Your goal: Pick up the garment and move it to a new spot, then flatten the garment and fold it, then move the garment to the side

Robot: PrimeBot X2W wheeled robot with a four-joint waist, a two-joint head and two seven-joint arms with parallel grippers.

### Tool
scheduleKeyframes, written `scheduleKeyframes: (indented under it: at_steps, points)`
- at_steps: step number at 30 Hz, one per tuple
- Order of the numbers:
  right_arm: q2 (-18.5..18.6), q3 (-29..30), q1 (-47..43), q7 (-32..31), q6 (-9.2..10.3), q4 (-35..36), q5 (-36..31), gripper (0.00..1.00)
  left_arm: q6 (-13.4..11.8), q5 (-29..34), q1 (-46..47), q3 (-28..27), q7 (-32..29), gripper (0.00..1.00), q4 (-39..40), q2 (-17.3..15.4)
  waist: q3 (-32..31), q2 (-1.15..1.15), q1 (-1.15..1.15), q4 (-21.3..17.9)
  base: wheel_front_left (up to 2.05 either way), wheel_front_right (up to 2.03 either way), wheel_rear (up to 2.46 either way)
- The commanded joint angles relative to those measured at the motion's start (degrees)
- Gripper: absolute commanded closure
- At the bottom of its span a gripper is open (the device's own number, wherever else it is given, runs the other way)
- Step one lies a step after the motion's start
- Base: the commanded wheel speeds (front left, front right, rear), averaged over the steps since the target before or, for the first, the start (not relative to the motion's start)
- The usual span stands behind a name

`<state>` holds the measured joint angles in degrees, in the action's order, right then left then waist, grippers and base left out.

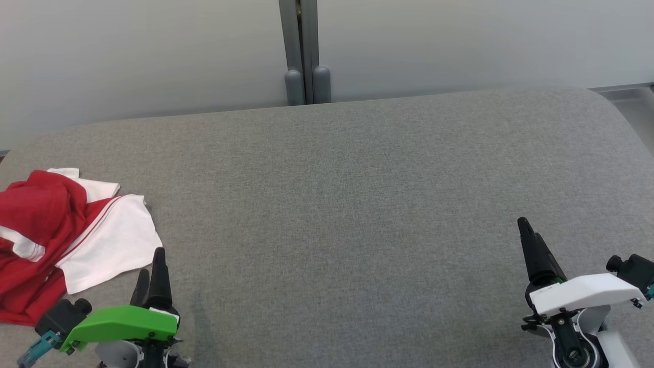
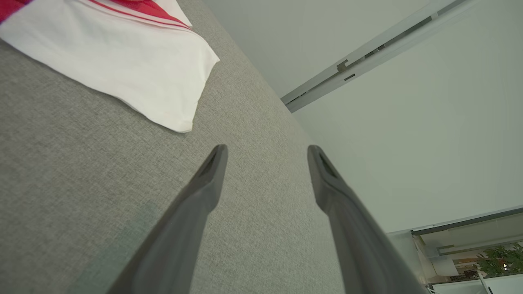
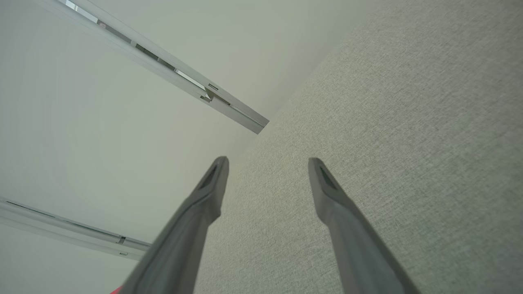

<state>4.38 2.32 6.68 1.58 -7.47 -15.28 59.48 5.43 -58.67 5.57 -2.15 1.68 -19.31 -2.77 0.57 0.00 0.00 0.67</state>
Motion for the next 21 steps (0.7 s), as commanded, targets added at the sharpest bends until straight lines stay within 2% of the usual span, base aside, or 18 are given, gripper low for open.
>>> scheduleKeyframes:
  at_steps: [1, 10, 21]
  points:
    - [0.6, -0.3, 1.2, 0.7, -0.02, 0.7, -2.5, 0.0, -0.4, 2.8, 2.1, 0.1, 0.6, 0.0, 0.4, -0.5, 0.0, 0.0, 0.0, 0.0, 0.0, 0.0, 0.0]
    - [0.1, -1.3, 1.2, 2.5, -0.02, 0.6, -10.6, 0.0, -1.8, 11.7, 2.2, 1.9, 2.5, 0.0, 0.3, -0.5, 0.1, 0.0, 0.0, 0.1, 0.0, 0.0, 0.0]
    - [-0.4, -2.3, 0.8, 4.5, -0.02, 0.7, -19.3, 0.0, -3.2, 19.7, 2.5, 3.8, 4.5, 0.0, -1.2, -0.4, 0.1, 0.0, 0.0, 0.2, 0.0, 0.0, 0.0]
